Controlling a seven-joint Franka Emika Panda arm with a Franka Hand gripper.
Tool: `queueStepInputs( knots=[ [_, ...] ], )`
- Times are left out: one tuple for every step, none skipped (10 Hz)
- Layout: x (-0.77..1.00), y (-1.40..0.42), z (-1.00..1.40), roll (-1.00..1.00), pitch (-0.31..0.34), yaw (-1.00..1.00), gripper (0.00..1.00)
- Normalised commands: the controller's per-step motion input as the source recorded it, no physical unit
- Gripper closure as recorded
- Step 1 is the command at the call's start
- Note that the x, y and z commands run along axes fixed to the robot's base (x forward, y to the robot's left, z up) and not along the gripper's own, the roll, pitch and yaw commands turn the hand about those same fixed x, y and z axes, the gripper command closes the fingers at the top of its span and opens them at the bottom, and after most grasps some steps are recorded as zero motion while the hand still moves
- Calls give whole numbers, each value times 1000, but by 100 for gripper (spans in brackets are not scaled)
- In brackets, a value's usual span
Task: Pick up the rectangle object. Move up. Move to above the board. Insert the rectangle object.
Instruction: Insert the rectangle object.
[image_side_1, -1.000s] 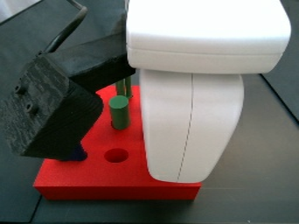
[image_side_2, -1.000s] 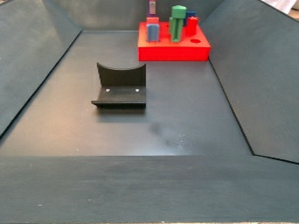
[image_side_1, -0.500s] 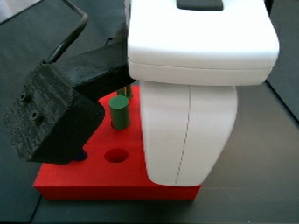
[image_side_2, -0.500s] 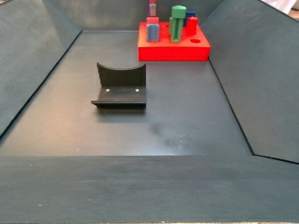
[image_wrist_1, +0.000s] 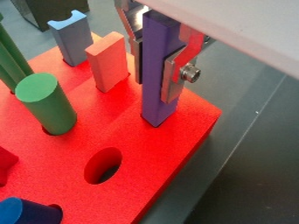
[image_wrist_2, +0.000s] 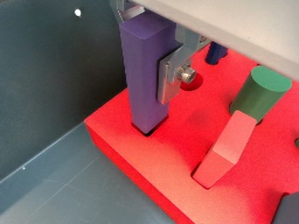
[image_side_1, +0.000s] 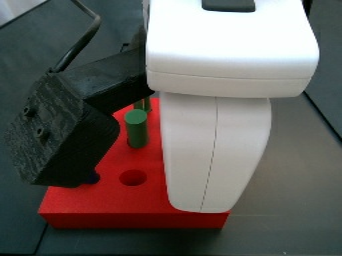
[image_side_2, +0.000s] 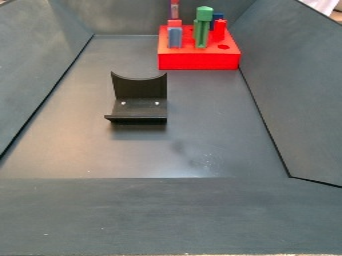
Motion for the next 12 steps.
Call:
queueStepInputs(
  knots=[
    [-74, 0, 0, 0, 0, -34, 100],
    [0, 0, 0, 13, 0, 0, 100],
    [0, 0, -26, 29, 4, 0, 100],
    [0, 0, -37, 36, 9, 0, 100],
    [-11, 14, -29, 0, 0, 0, 100],
    [-189, 83, -111, 21, 0, 0, 100],
    [-86, 17, -60, 7, 0, 0, 100],
    [0, 0, -3, 1, 0, 26, 100],
    [160, 0, 0, 7, 1, 180, 100],
    [400, -3, 0, 0, 11, 157, 100],
    [586, 0, 0, 0, 29, 220, 100],
    [246, 0, -46, 0, 36, 211, 100]
  ],
)
